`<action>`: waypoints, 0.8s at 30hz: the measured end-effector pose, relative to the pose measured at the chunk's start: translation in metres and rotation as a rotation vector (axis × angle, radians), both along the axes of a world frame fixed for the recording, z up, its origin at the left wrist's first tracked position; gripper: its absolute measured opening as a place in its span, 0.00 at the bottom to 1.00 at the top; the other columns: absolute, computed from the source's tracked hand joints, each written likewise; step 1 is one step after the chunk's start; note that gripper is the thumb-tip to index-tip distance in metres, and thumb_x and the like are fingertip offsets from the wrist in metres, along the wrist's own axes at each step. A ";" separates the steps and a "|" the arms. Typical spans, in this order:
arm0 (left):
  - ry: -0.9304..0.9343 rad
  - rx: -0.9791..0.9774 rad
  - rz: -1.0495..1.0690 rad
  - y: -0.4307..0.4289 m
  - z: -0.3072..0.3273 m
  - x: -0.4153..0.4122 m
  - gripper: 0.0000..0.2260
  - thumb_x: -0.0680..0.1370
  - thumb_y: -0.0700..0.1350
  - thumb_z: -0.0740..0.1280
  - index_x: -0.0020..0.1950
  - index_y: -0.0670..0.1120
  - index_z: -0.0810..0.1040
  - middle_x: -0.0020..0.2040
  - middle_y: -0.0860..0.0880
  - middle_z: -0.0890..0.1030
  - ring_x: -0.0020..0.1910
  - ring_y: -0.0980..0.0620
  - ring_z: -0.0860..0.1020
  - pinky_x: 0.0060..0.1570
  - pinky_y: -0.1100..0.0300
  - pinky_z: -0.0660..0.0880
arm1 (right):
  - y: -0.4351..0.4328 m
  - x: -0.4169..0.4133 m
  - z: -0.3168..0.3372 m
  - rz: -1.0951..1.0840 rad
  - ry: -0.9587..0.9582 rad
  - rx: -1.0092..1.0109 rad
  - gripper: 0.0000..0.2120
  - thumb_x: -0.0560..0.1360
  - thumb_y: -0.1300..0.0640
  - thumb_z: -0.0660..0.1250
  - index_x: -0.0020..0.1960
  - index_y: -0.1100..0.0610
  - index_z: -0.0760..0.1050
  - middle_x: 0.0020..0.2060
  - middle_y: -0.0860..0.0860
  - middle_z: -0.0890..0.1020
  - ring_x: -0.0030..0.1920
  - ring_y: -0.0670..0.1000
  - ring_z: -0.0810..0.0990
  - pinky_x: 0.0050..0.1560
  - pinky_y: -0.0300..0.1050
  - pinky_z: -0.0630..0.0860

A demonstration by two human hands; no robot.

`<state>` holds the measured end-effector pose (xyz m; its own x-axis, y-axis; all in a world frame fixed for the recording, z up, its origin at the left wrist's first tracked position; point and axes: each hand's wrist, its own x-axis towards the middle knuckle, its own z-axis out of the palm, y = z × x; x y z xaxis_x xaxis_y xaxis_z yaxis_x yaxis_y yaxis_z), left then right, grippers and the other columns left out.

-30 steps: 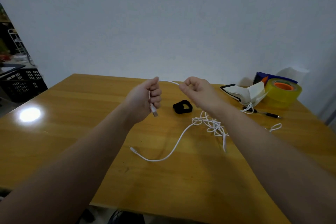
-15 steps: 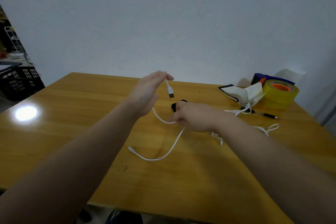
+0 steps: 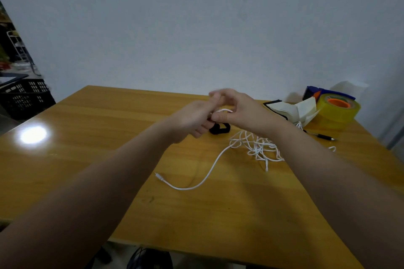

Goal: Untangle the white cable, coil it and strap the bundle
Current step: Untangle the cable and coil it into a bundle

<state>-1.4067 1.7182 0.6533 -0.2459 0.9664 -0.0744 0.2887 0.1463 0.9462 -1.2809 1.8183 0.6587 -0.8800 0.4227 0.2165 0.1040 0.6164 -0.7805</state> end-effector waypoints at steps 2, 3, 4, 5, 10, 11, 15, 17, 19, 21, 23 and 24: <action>-0.088 0.047 0.050 0.001 0.002 -0.001 0.24 0.80 0.64 0.50 0.32 0.49 0.64 0.23 0.54 0.59 0.22 0.56 0.54 0.23 0.63 0.50 | 0.002 0.005 -0.002 0.069 -0.006 -0.121 0.14 0.75 0.57 0.68 0.59 0.58 0.76 0.29 0.42 0.79 0.24 0.43 0.68 0.26 0.37 0.65; -0.157 0.070 0.064 0.002 0.002 -0.004 0.24 0.79 0.64 0.51 0.32 0.49 0.63 0.23 0.54 0.58 0.21 0.56 0.53 0.23 0.62 0.50 | 0.003 0.006 -0.004 0.056 0.011 -0.140 0.12 0.76 0.57 0.67 0.57 0.60 0.77 0.29 0.44 0.80 0.23 0.44 0.66 0.25 0.38 0.63; -0.232 0.086 0.076 0.002 0.003 -0.005 0.23 0.79 0.63 0.53 0.31 0.49 0.61 0.23 0.54 0.57 0.21 0.56 0.53 0.22 0.62 0.50 | 0.004 0.006 -0.006 0.028 0.037 -0.152 0.11 0.76 0.56 0.67 0.53 0.63 0.78 0.31 0.50 0.81 0.24 0.46 0.66 0.26 0.40 0.63; -0.300 0.097 0.090 0.000 0.003 -0.007 0.23 0.79 0.63 0.55 0.31 0.49 0.60 0.24 0.54 0.56 0.22 0.55 0.53 0.21 0.63 0.52 | 0.005 0.005 -0.007 0.004 0.059 -0.158 0.12 0.76 0.54 0.67 0.50 0.64 0.78 0.34 0.57 0.81 0.26 0.48 0.67 0.28 0.43 0.64; -0.390 0.123 0.176 0.000 -0.004 -0.014 0.22 0.77 0.61 0.61 0.32 0.48 0.62 0.27 0.51 0.63 0.26 0.53 0.63 0.30 0.60 0.64 | 0.000 0.001 -0.004 -0.067 0.122 -0.217 0.16 0.79 0.51 0.60 0.40 0.59 0.77 0.37 0.57 0.82 0.39 0.50 0.81 0.44 0.40 0.78; -0.365 0.125 0.196 0.000 -0.006 -0.016 0.21 0.77 0.60 0.62 0.32 0.47 0.65 0.28 0.50 0.66 0.28 0.53 0.66 0.31 0.60 0.66 | 0.000 0.000 -0.002 -0.075 0.143 -0.259 0.16 0.80 0.52 0.59 0.40 0.60 0.76 0.33 0.55 0.82 0.37 0.50 0.81 0.43 0.42 0.79; -0.357 0.133 0.178 -0.001 -0.005 -0.018 0.19 0.79 0.57 0.61 0.36 0.45 0.72 0.31 0.48 0.72 0.28 0.52 0.71 0.31 0.61 0.72 | -0.001 -0.004 0.000 -0.132 0.153 -0.292 0.16 0.80 0.51 0.59 0.40 0.60 0.74 0.25 0.52 0.78 0.32 0.54 0.80 0.44 0.52 0.78; -0.403 0.136 0.163 -0.001 -0.002 -0.015 0.19 0.80 0.58 0.58 0.39 0.44 0.73 0.28 0.49 0.71 0.26 0.53 0.70 0.27 0.62 0.71 | -0.002 -0.006 0.000 -0.138 0.137 -0.295 0.16 0.80 0.51 0.59 0.39 0.60 0.74 0.25 0.52 0.78 0.32 0.54 0.80 0.43 0.50 0.78; -0.399 0.118 0.187 0.001 0.000 -0.013 0.20 0.80 0.59 0.57 0.41 0.44 0.72 0.26 0.51 0.66 0.23 0.54 0.64 0.22 0.64 0.65 | -0.003 -0.008 0.000 -0.128 0.122 -0.309 0.16 0.80 0.51 0.59 0.39 0.60 0.74 0.26 0.53 0.78 0.32 0.53 0.80 0.41 0.48 0.78; -0.370 0.080 0.207 0.003 0.001 -0.013 0.20 0.80 0.60 0.57 0.39 0.45 0.70 0.25 0.52 0.61 0.22 0.55 0.59 0.20 0.64 0.59 | -0.002 -0.009 0.001 -0.122 0.116 -0.316 0.17 0.80 0.51 0.59 0.39 0.60 0.75 0.27 0.54 0.79 0.32 0.53 0.80 0.39 0.46 0.79; -0.379 0.044 0.205 0.003 0.001 -0.013 0.20 0.79 0.61 0.58 0.34 0.48 0.65 0.25 0.53 0.58 0.22 0.56 0.56 0.19 0.65 0.55 | 0.001 -0.009 0.003 -0.121 0.115 -0.298 0.17 0.79 0.50 0.61 0.40 0.62 0.77 0.29 0.55 0.80 0.33 0.52 0.80 0.39 0.45 0.79; -0.401 0.031 0.198 0.002 0.002 -0.013 0.21 0.79 0.61 0.59 0.33 0.49 0.62 0.25 0.53 0.57 0.22 0.56 0.55 0.19 0.64 0.54 | 0.002 -0.009 0.004 -0.123 0.130 -0.283 0.17 0.79 0.50 0.62 0.40 0.63 0.78 0.30 0.56 0.80 0.33 0.52 0.80 0.38 0.45 0.79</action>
<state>-1.4199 1.7204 0.6552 -0.3846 0.9067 -0.1731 -0.1326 0.1313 0.9824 -1.2904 1.8206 0.6627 -0.7913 0.5836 0.1825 0.0529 0.3626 -0.9304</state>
